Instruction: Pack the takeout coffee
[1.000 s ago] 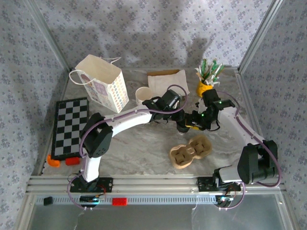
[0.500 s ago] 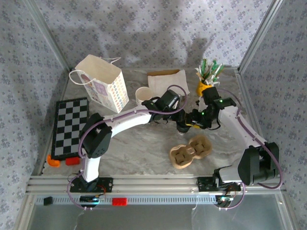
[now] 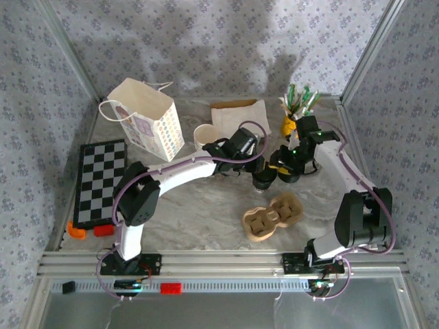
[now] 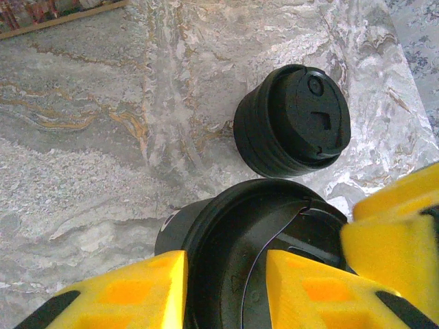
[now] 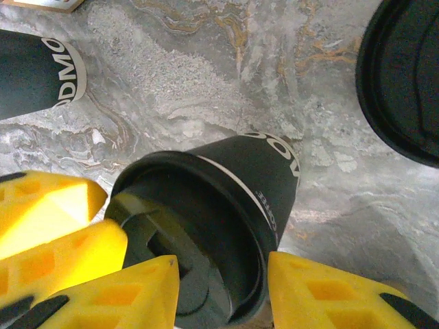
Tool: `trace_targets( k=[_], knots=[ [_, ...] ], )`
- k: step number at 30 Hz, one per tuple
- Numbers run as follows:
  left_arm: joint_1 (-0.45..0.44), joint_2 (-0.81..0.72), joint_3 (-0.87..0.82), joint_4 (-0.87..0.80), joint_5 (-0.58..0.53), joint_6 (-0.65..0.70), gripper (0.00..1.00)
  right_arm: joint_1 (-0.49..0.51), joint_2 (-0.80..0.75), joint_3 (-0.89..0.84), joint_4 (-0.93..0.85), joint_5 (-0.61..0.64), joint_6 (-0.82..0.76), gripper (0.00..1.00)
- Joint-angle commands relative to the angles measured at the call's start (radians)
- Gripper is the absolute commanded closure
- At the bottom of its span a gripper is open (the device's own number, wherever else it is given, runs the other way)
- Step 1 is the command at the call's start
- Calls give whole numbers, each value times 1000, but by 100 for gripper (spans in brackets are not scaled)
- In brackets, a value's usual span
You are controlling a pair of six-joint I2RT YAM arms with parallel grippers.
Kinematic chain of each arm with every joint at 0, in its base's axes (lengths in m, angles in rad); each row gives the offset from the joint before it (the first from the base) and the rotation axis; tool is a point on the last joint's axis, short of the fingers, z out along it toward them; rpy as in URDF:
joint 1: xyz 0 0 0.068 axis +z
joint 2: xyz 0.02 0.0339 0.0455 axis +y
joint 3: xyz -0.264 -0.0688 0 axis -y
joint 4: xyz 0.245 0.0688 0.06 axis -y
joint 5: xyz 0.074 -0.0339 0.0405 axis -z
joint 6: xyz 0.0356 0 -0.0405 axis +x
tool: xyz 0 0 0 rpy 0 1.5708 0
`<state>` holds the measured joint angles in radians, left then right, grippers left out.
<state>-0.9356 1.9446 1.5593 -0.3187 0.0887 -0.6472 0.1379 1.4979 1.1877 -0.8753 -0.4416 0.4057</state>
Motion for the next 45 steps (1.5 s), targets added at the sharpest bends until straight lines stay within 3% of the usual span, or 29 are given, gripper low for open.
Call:
trace_targets(
  k=[1, 11, 19, 26, 38, 45],
  knots=[
    [8, -11, 19, -23, 4, 2, 66, -7, 13, 39, -2, -16, -25, 62],
    [9, -1, 27, -44, 0, 6, 67, -8, 24, -16, 14, -25, -33, 67],
    [17, -35, 104, -84, -11, 36, 59, 11, -57, 88, -51, 34, -36, 59],
    [28, -161, 100, -145, -62, 85, 54, 40, -108, 133, -71, 51, -47, 51],
    [88, -406, 65, -354, -251, 208, 50, 244, -205, 127, 8, 136, -85, 32],
    [208, -464, 116, -513, -359, 243, 45, 374, -202, 85, 141, 187, -62, 22]
  ],
)
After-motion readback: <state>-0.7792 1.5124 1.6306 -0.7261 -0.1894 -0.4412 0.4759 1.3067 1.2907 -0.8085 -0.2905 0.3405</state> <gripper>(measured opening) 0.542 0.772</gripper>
